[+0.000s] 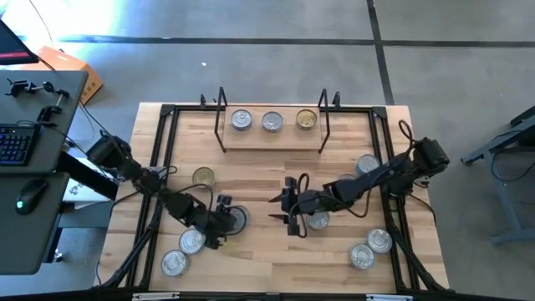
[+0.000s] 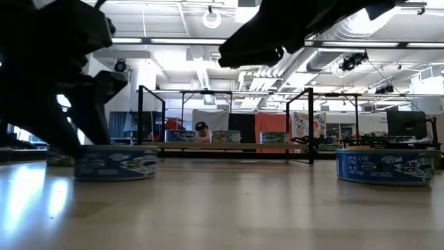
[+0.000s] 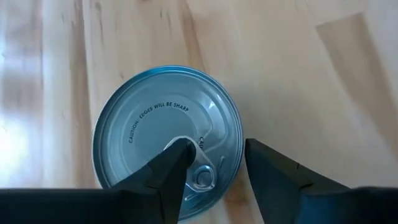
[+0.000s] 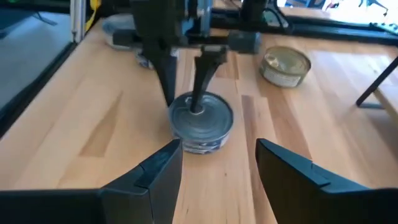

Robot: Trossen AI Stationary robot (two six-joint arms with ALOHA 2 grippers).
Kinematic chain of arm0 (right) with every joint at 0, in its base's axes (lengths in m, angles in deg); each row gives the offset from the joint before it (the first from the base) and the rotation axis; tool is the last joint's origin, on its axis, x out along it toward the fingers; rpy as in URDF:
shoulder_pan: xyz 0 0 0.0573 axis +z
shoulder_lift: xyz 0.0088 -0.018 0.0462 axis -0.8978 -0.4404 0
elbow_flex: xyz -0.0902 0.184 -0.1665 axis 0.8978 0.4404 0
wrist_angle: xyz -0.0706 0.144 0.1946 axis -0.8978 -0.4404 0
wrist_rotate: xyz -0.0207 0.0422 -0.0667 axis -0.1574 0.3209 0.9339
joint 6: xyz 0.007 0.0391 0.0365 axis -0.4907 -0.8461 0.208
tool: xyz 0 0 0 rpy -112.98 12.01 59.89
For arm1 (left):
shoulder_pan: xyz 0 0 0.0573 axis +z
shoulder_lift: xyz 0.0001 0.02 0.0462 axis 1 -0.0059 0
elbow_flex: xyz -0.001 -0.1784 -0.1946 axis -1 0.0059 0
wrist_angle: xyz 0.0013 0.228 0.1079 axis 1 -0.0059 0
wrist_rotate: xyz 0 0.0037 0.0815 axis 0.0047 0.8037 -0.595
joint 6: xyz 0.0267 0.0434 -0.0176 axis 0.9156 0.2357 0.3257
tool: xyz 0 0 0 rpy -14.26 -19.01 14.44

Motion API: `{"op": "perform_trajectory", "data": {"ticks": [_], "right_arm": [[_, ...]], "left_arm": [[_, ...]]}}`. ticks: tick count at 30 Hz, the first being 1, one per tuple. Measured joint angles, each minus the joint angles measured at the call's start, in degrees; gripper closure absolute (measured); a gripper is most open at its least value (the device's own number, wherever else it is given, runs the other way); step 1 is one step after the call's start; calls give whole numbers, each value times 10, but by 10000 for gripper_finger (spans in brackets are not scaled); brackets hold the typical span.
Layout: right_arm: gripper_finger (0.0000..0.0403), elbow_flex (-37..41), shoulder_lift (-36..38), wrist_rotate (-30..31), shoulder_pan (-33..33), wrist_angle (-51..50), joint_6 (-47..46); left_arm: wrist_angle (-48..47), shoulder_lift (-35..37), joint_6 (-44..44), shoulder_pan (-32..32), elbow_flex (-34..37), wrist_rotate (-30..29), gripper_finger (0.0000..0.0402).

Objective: Stack canned seafood by type on shelf
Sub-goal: Put the blue tuna can on the shelf aligned with the other blue tuna can

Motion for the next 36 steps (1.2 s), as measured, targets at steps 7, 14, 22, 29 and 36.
{"op": "perform_trajectory", "data": {"ticks": [7, 14, 22, 29, 36], "right_arm": [[206, 0, -58, 63, 1, 54, -36], [206, 0, -150, 69, 0, 205, -57], [206, 0, -190, 68, 0, 308, -49], [206, 0, -190, 68, 0, 305, -46], [206, 0, -190, 68, 0, 305, -32]], "left_arm": [[-65, 16, 108, 53, 0, -36, 281], [-176, 101, 64, 74, -12, -100, 283], [-95, 96, 48, 96, 5, -129, 282], [-85, 24, -37, 159, 14, -148, 282], [-64, -15, -62, 193, 11, -142, 313]]}}
